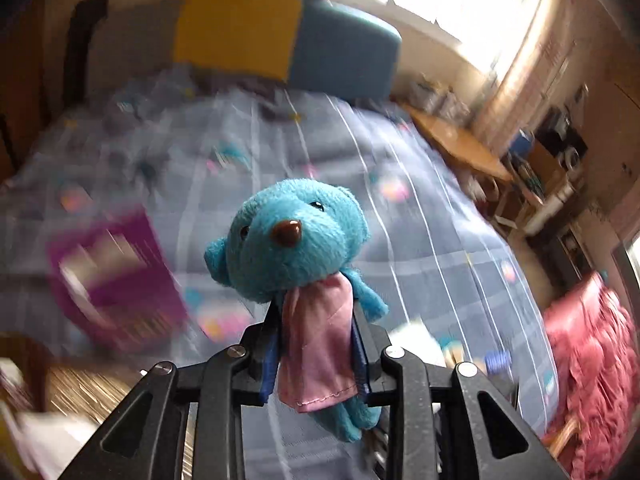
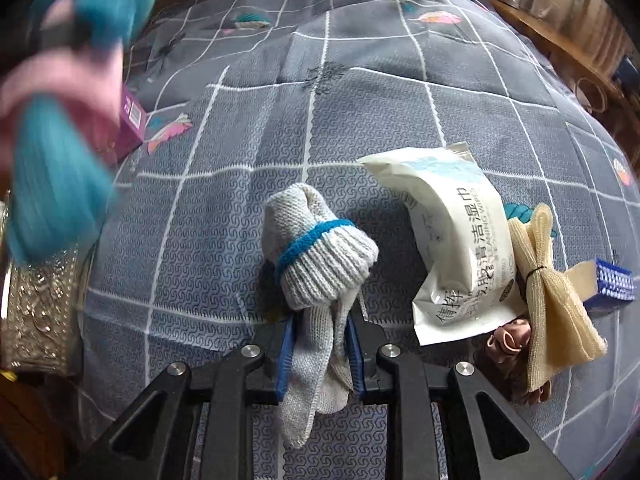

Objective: Organize soft objects
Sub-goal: 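Carry the blue teddy bear into the gold tray with the left tool and release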

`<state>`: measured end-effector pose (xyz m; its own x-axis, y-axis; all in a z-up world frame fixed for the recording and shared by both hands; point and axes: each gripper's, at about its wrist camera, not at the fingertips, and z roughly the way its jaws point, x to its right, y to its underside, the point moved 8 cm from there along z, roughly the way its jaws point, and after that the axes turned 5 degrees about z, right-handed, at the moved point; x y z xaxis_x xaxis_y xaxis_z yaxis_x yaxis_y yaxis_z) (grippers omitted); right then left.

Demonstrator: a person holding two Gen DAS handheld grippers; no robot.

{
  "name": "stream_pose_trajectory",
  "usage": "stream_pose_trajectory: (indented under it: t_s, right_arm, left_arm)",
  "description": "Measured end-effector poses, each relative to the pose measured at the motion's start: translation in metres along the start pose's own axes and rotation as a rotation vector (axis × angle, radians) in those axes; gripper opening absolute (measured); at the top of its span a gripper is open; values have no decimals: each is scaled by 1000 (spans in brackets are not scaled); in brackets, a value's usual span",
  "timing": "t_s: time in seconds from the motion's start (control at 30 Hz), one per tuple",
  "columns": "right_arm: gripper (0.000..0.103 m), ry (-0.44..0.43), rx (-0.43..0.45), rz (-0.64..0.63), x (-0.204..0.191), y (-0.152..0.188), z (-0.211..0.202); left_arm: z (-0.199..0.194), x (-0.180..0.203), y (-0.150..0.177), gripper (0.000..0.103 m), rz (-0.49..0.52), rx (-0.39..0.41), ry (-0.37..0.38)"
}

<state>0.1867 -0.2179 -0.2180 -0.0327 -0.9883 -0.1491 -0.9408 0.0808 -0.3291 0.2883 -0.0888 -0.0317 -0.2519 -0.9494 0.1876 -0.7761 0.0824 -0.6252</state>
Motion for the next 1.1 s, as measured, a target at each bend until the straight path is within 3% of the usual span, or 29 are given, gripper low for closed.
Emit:
stream_pose_trajectory:
  t_s: [0.13,0.27,0.4,0.67,0.83,0.97,1.1]
  right_arm:
    - [28,-24,-2,13,0,1,2]
    - [28,-13,3,-8,1,0,3]
    - [29,25,20,-58,-2,1,4]
    - [33,105,56,-158,-9,5,3]
    - [33,125,66,-180,-11,5,4]
    - [33,132,71,-185,-12,5,4]
    - [33,137,78,-175,-16,8,5]
  left_arm:
    - [-41,-69,-43,30,-65,102,-93]
    - [-84,-154,-33,30,-159,171,-202]
    - [-113,-227,15,30,-239,178,-266]
    - [-168,-343,158,30,-450,154,-348]
    - [-196,-379,233,30,-529,125,-407]
    - [-203,-389,286,30,-585,84,-410]
    - [-181,-385,309,34,-606,17,-393]
